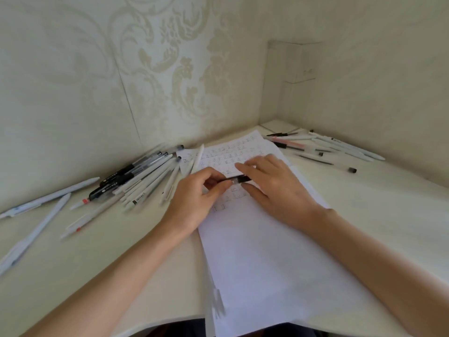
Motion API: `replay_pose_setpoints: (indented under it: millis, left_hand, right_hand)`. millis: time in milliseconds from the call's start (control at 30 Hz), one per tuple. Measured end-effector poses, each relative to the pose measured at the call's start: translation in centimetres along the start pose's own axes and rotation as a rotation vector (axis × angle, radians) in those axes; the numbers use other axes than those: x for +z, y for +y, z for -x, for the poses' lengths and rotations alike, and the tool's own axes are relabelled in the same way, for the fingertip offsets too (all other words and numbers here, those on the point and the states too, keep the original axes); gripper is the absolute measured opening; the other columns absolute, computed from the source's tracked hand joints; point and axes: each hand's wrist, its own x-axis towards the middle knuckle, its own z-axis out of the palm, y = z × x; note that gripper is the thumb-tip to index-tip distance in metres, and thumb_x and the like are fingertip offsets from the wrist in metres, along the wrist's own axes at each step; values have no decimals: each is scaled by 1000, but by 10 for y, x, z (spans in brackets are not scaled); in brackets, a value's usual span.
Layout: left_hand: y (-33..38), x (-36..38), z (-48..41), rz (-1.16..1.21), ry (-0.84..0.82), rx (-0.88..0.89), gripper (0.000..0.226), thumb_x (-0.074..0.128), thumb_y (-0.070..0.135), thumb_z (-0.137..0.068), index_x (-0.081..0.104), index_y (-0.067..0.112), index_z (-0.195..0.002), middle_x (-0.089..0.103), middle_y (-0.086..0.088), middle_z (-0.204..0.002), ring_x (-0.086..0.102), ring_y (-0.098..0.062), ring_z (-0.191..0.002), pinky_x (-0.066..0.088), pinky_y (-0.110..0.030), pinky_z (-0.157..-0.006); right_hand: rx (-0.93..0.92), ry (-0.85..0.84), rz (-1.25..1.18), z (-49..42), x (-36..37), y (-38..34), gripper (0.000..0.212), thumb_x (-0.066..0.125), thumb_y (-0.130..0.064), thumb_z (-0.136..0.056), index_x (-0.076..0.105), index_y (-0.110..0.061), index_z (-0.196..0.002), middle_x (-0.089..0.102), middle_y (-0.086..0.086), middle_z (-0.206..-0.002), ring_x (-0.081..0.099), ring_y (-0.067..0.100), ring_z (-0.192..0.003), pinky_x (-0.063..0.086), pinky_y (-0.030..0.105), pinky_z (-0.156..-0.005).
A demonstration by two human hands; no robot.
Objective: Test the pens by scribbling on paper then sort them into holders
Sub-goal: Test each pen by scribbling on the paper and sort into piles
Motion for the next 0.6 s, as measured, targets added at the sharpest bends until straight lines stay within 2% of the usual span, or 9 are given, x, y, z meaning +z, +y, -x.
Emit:
replay_pose_setpoints:
  millis: [67,133,200,233,300,367,433,533,600]
  left_hand:
    - [-4,-4,-3,45,154,-44,6,63,22,-86,65,16,-85,62,11,-76,53,8,-69,36,-5,-64]
    - [-5,-9,-4,118,255,-63,4,62,22,-87,63,18,-86,63,10,-79,54,7,-70,37,-6,-64]
    - [-3,-10,-3,138,233,-9,2,62,21,-87,62,21,-85,63,11,-79,54,5,-70,38,-10,-64]
    - [-1,-9,-1,112,194,43,2,62,20,-87,62,21,-85,63,11,-78,53,3,-71,37,-11,-64]
    - [1,-5,3,31,108,148,1,62,18,-87,63,17,-87,63,10,-80,54,2,-76,36,-8,-68]
    - [0,-2,3,-35,70,201,2,62,16,-87,61,16,-88,63,9,-84,54,1,-82,34,-4,-74]
    - [-3,0,4,-104,54,229,5,60,17,-89,59,16,-94,62,8,-88,53,0,-85,33,-5,-76]
    - [-5,6,7,-231,-58,301,22,51,24,-90,54,12,-108,58,7,-97,51,-1,-85,36,-11,-74]
    - [-4,10,10,-309,-129,351,20,49,23,-94,53,10,-109,53,8,-91,49,-3,-76,35,-17,-65]
  right_hand:
    - [34,123,19,-2,-4,2,35,50,-26,-91,63,-8,-118,63,8,-109,50,24,-98,39,35,-87]
    - [157,186,-131,-4,-12,-2,28,52,-28,-92,68,-13,-109,64,3,-100,51,17,-94,39,28,-87]
    - [451,71,-556,-5,-21,-9,19,55,-37,-92,66,-23,-100,65,-2,-84,51,8,-80,39,19,-75]
    - [596,-1,-821,-6,-24,-11,24,57,-42,-89,64,-23,-101,65,-2,-77,51,7,-71,39,18,-69]
    - [747,-9,-1182,-5,-24,-9,37,56,-43,-84,61,-12,-103,61,2,-66,49,12,-60,39,22,-60]
    - [754,50,-1378,-6,-25,-5,26,57,-30,-86,59,-4,-90,57,4,-60,45,14,-54,38,23,-54]
    - [742,28,-1470,-6,-26,-5,17,62,-18,-85,56,-3,-80,58,5,-59,46,14,-54,39,21,-53]
    - [713,-37,-1499,-3,-23,-7,10,62,-7,-86,56,-2,-80,62,9,-66,51,15,-57,42,21,-55]
    - [700,-73,-1485,-3,-21,-11,5,60,-5,-87,58,0,-84,62,11,-67,53,16,-59,43,22,-57]
